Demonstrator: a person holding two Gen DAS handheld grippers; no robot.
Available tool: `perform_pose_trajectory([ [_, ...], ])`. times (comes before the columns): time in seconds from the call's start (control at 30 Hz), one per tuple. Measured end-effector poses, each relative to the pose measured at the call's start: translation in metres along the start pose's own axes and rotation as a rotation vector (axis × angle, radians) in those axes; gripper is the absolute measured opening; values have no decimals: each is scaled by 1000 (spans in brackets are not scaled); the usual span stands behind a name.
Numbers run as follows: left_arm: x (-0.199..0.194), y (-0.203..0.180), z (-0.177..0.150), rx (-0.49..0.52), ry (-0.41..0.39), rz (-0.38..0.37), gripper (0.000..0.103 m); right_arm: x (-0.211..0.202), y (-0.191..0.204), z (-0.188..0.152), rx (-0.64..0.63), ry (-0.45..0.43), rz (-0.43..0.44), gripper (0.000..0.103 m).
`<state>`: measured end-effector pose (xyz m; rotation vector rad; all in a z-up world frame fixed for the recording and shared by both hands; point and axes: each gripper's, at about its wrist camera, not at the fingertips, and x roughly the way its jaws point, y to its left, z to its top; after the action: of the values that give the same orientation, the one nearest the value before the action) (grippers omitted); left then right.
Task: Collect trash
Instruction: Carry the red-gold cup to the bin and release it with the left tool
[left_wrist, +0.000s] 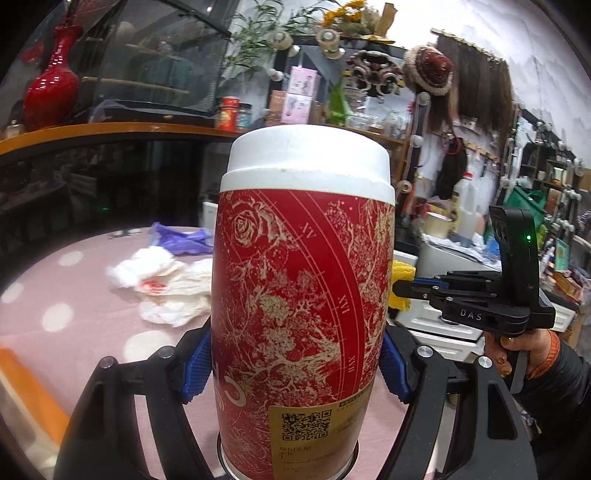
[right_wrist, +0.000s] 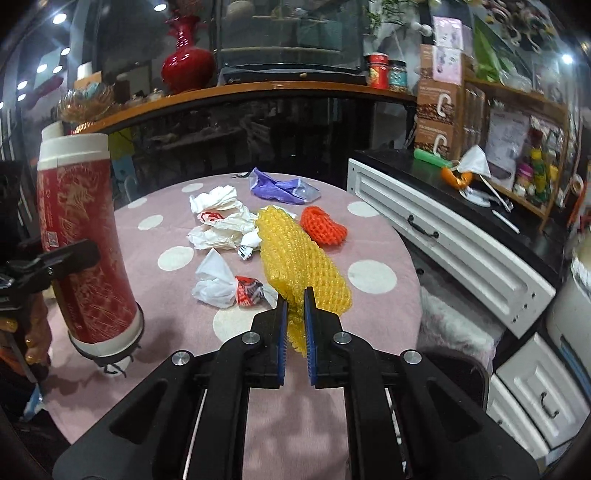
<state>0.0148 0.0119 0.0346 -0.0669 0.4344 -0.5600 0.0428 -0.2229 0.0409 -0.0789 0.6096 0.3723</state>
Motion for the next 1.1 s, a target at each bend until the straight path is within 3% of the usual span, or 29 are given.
perform_pose_trajectory([
  [0.3,37,-50,4,46,45,-157,73,-52,-41,-34,128,-18,-37,9],
  [0.63,99,-130,5,123,131,-320,73,-97,-113,-93,314,-18,-212,9],
  [0.83,147,-183,-2,167,217,-359,73,-130,-154,-125,403,-46,-365,9],
  [0.93,178,-209,-9,175,290,-357,73,-143,-173,-139,467,-58,-397,9],
  [1.1,239,-240,-36,158,434,-265,73,-156,-187,-155,511,-80,-451,9],
])
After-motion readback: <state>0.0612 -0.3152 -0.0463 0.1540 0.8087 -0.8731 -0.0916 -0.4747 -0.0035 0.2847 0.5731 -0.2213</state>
